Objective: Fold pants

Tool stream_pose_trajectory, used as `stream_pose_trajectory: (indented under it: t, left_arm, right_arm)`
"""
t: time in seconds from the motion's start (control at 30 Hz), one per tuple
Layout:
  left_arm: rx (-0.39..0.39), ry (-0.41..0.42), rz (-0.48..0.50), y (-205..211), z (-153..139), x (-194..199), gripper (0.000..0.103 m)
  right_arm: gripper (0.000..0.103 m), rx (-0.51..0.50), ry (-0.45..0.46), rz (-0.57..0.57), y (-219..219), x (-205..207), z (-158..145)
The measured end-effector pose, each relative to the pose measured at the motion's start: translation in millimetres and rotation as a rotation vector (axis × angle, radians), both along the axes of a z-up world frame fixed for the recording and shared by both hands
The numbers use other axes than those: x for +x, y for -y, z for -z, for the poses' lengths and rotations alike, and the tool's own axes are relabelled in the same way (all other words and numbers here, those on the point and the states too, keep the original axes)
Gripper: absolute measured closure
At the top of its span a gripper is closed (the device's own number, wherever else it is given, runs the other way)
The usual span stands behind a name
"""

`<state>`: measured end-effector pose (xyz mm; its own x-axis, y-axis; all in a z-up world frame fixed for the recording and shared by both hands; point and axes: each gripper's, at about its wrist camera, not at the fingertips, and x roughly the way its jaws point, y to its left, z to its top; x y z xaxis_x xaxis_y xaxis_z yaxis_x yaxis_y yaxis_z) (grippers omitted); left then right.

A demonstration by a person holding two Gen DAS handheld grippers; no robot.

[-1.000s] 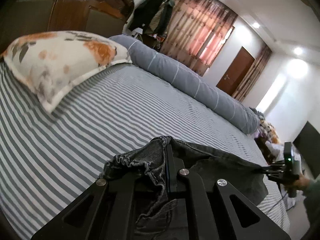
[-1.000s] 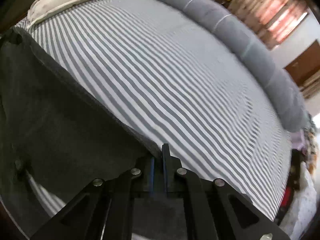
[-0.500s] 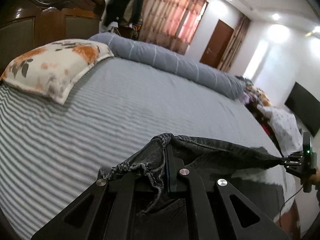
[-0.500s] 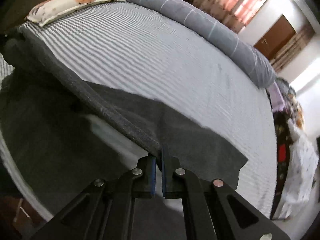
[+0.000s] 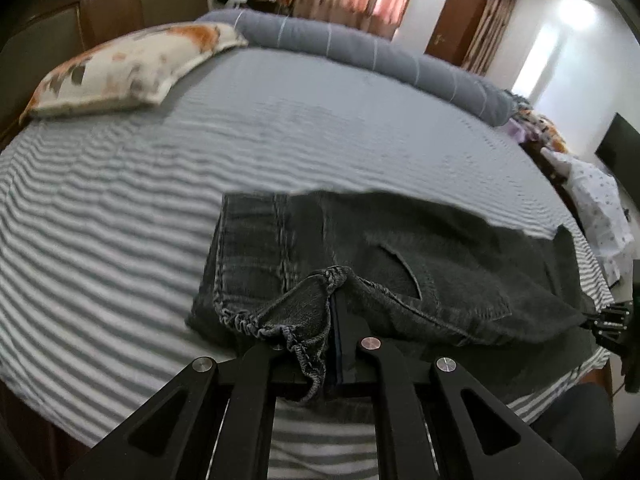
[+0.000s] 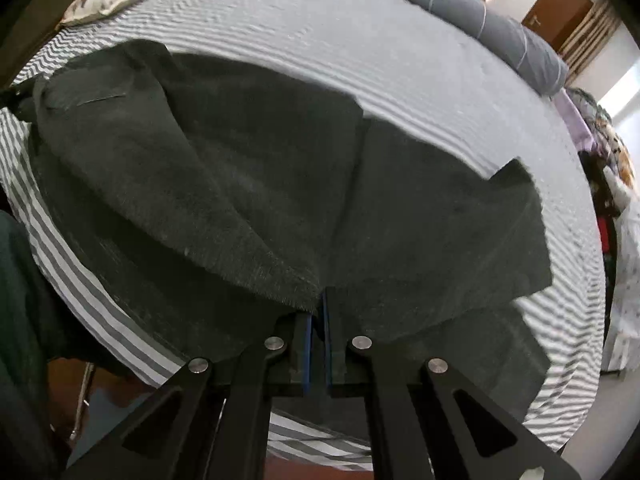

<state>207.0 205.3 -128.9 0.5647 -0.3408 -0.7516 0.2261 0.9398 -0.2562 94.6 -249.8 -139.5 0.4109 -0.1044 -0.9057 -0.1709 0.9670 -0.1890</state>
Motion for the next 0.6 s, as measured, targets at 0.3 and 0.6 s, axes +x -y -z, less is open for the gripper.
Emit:
stream_pose_trajectory:
  t: [0.3, 0.6]
  left_arm:
    - [-0.127, -0.149, -0.055, -21, -3, -15, 0.089]
    - [-0.137, -0.156, -0.226, -70, -26, -46, 0.035]
  right_arm:
    - [0.060, 0.143, 0.029, 0.073, 11, -19, -7]
    - [0.059, 0.266, 0.055, 0.125, 15, -52, -19]
